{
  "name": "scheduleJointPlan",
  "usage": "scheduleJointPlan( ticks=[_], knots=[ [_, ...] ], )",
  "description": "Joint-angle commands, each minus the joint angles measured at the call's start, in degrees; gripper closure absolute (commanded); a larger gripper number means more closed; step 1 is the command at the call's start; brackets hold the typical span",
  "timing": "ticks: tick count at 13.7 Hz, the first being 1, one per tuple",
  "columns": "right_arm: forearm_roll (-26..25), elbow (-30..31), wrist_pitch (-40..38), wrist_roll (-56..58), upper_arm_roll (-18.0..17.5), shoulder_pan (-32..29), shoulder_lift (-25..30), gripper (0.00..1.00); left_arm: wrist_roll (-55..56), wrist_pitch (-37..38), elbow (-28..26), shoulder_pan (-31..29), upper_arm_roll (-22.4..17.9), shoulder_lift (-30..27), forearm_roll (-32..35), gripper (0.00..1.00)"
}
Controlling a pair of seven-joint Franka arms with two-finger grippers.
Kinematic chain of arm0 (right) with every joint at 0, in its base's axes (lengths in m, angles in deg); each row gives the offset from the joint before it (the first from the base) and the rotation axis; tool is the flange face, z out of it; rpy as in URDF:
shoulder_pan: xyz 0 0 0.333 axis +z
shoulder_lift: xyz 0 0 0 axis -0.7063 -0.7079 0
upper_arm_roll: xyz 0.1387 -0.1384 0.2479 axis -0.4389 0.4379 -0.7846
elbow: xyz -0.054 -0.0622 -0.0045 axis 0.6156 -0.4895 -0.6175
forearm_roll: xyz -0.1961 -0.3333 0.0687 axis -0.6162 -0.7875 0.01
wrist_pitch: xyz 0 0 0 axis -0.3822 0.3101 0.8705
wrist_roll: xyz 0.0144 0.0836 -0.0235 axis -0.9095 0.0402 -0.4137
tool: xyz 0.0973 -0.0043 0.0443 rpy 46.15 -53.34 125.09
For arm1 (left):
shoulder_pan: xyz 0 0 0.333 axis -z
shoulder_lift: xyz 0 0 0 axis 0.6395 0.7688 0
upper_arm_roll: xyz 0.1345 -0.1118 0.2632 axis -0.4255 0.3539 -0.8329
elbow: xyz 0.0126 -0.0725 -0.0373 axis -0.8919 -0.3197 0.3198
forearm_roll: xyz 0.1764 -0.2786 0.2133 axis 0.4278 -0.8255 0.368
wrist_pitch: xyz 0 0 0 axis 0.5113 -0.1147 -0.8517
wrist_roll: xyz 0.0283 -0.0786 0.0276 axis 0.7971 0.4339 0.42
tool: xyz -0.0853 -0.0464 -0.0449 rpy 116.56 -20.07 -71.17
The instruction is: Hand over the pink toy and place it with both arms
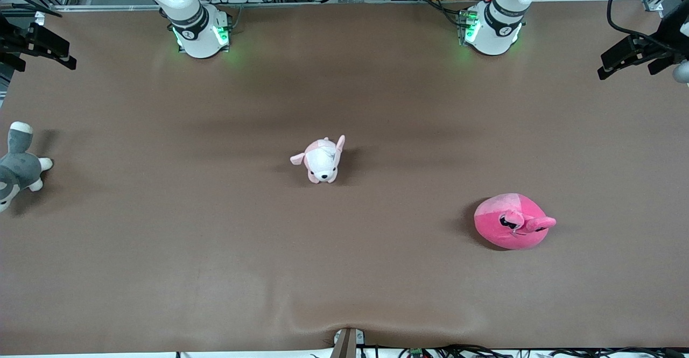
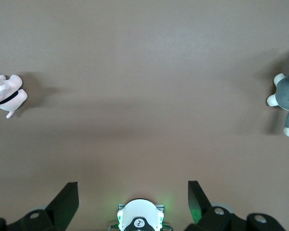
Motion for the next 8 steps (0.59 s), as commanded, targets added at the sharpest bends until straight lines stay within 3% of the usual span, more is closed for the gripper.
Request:
scheduleJointPlan(
  ticks=[1,8],
  knots=[
    [-0.9,-1.4,-0.9,0.2,-0.6,-0.7,-0.7,0.00,-1.3,-1.4,-2.3,-0.3,0.3,-2.0,0.1,0.00],
    [-0.9,-1.4,-0.9,0.2,-0.6,-0.7,-0.7,0.00,-1.3,-1.7,-2.2,-0.2,0.3,-2.0,0.1,0.00]
  ],
)
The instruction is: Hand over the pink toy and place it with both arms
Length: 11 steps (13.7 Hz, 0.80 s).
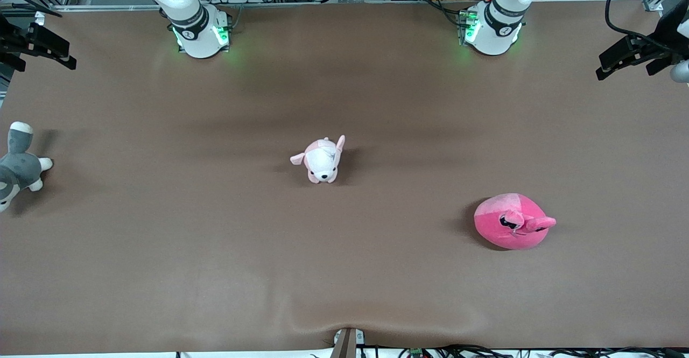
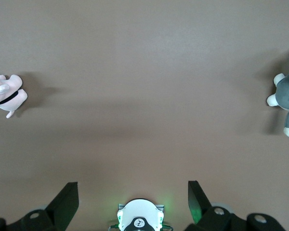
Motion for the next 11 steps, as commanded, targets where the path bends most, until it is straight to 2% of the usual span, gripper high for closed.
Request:
scheduleJointPlan(
  ticks=[1,11],
  knots=[
    [-0.9,-1.4,-0.9,0.2,-0.6,-0.7,-0.7,0.00,-1.3,-0.9,-1.7,-0.4,0.2,-1.7,0.1,0.00],
    [-0.9,-1.4,-0.9,0.2,-0.6,-0.7,-0.7,0.00,-1.2,-1.0,-1.9,-0.3,0.2,-1.2,0.1,0.00]
  ],
)
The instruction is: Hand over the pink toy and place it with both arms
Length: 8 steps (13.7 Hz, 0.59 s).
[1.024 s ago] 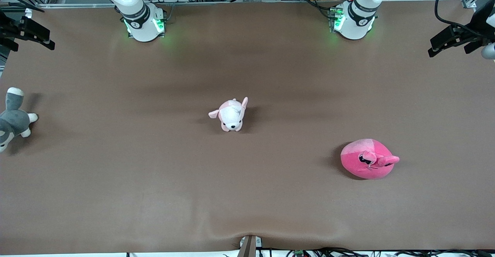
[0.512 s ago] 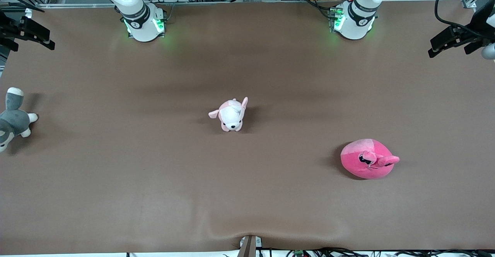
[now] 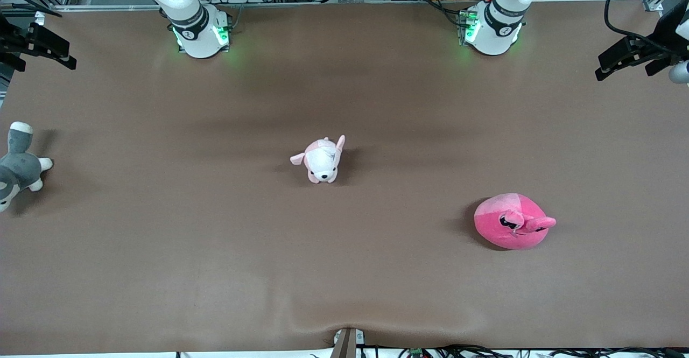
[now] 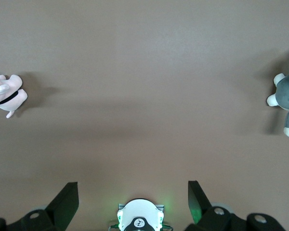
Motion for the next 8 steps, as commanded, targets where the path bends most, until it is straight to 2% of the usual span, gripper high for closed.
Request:
scheduleJointPlan(
  ticks=[1,8],
  knots=[
    [-0.9,-1.4,-0.8,0.2,-0.6,-0.7,-0.7,0.00,-1.1,-1.3,-1.4,-0.3,0.2,-1.0,0.1,0.00],
    [-0.9,-1.4,-0.9,0.2,-0.6,-0.6,-0.7,0.00,-0.5,-1.6,-1.8,-0.2,0.3,0.2,0.1,0.00]
  ],
)
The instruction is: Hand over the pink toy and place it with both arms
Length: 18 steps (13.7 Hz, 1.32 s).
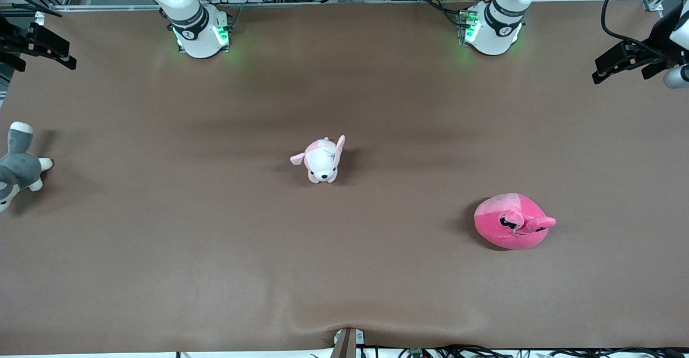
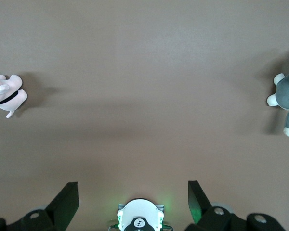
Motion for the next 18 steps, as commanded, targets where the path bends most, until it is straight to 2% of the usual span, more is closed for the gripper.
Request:
scheduleJointPlan(
  ticks=[1,9,15,18],
  knots=[
    [-0.9,-1.4,-0.8,0.2,-0.6,-0.6,-0.7,0.00,-0.4,-0.8,-0.6,-0.3,0.2,0.2,0.1,0.00],
    [-0.8,-1.4,-0.8,0.2,-0.6,-0.5,-0.7,0.00,1.8,-4.5,-1.6,-0.3,0.2,3.2,0.6,0.00],
    [-0.8,-1.5,-0.4,0.2,-0.6,-1.2,-0.9,0.00,23.4,-6.2,-1.4,-0.2,0.3,7.6,0.3,0.00],
    [-1.0,-2.0,-0.1,0.2,-0.5,-1.2,-2.7,0.00,29.7,-6.2,-1.5,-0.2,0.3,8.2,0.2,0.00]
  ],
)
